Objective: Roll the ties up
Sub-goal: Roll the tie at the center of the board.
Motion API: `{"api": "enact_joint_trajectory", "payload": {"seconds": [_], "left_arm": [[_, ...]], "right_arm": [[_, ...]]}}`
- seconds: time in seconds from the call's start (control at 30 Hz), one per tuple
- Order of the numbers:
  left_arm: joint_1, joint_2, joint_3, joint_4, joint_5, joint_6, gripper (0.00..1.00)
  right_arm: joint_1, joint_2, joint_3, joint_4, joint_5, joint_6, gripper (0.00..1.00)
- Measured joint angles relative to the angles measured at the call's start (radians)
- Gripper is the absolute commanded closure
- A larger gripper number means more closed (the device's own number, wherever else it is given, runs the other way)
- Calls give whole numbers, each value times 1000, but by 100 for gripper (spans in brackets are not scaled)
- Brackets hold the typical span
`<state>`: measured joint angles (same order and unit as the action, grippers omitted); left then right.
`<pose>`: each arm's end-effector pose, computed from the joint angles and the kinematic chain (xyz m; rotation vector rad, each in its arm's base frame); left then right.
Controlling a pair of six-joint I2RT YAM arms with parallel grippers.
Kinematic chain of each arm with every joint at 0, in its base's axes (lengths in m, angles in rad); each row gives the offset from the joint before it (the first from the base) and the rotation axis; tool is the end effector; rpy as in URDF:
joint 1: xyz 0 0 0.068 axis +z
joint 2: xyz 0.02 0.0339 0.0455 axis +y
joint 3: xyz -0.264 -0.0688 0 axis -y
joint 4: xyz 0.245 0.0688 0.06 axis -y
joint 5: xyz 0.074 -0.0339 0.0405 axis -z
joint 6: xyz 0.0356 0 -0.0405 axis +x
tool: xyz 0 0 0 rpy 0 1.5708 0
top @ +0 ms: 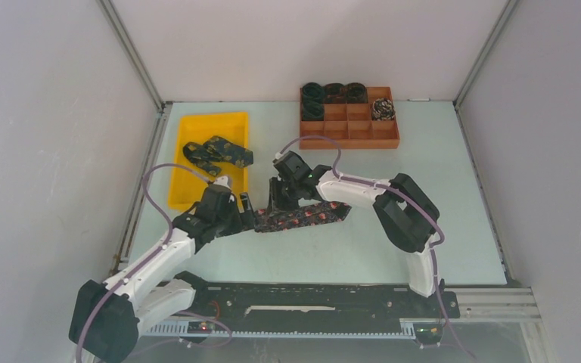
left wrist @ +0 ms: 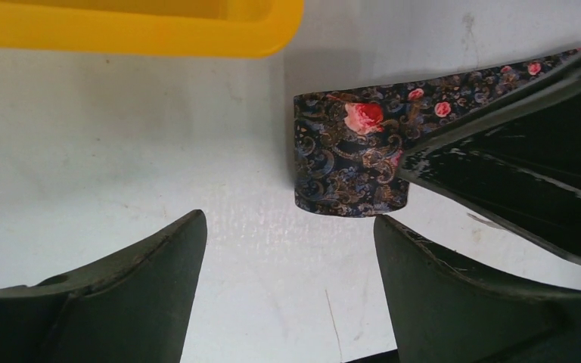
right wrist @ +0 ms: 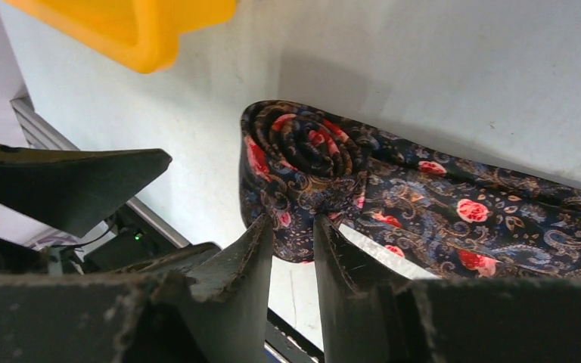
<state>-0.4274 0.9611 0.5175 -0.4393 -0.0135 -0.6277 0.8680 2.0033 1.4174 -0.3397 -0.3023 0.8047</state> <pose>0.1690 -0.0764 0.1943 -0.2566 2.4926 -0.4372 0.2717 0.3372 0.1814 -0.2282 2.7593 0.9683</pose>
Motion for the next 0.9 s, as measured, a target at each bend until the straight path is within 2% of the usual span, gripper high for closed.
{"api": "enact_joint_trajectory", "payload": {"seconds": [0.2, 0.57, 0.9], "left_arm": [[11, 21, -12, 56, 46, 0, 13], [16, 133, -14, 183, 129, -1, 15], [16, 261, -15, 279, 185, -8, 23]], "right_arm": [[-3, 28, 1, -28, 4, -4, 77], [-31, 40, 1, -39, -4, -23, 81], [-46, 41, -31, -16, -16, -27, 83]]}}
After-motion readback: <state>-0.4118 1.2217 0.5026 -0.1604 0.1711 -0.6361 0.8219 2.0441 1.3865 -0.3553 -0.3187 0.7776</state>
